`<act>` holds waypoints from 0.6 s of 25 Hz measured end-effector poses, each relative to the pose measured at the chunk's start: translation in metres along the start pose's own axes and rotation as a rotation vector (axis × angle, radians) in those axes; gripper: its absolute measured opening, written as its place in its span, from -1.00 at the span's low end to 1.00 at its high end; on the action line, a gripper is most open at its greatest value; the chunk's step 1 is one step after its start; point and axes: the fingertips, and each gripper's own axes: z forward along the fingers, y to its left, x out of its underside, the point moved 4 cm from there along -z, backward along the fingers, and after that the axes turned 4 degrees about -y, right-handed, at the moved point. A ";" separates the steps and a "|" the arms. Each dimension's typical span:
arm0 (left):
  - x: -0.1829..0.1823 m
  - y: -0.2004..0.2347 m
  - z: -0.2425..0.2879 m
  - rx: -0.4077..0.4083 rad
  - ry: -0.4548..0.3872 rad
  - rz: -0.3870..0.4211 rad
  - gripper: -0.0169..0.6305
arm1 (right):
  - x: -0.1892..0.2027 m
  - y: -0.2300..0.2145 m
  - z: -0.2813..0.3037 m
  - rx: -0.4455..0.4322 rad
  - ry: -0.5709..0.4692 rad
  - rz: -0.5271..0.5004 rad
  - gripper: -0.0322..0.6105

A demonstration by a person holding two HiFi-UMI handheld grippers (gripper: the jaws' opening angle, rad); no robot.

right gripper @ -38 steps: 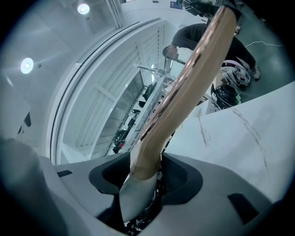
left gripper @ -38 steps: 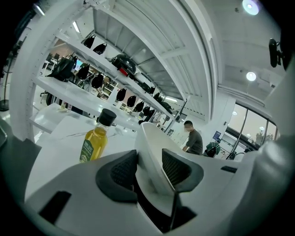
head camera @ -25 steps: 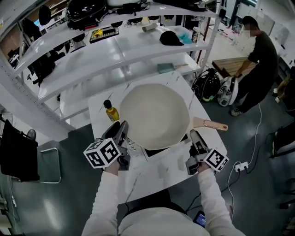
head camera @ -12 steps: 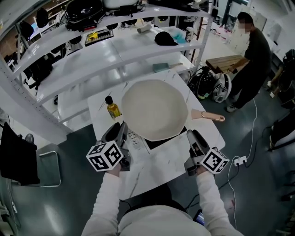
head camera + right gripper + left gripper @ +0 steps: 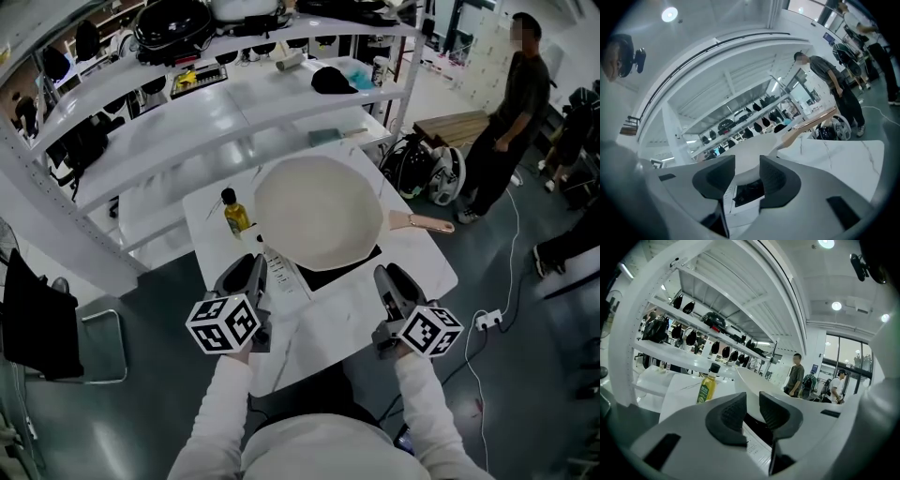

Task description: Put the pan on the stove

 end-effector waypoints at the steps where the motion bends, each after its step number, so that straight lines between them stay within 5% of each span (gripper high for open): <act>1: 0.001 -0.001 -0.002 0.004 0.004 0.019 -0.65 | 0.002 0.004 -0.002 0.005 0.006 -0.024 -0.34; 15: 0.014 -0.023 -0.035 0.049 0.029 0.164 -0.89 | 0.016 0.057 -0.029 0.007 0.022 -0.263 -0.75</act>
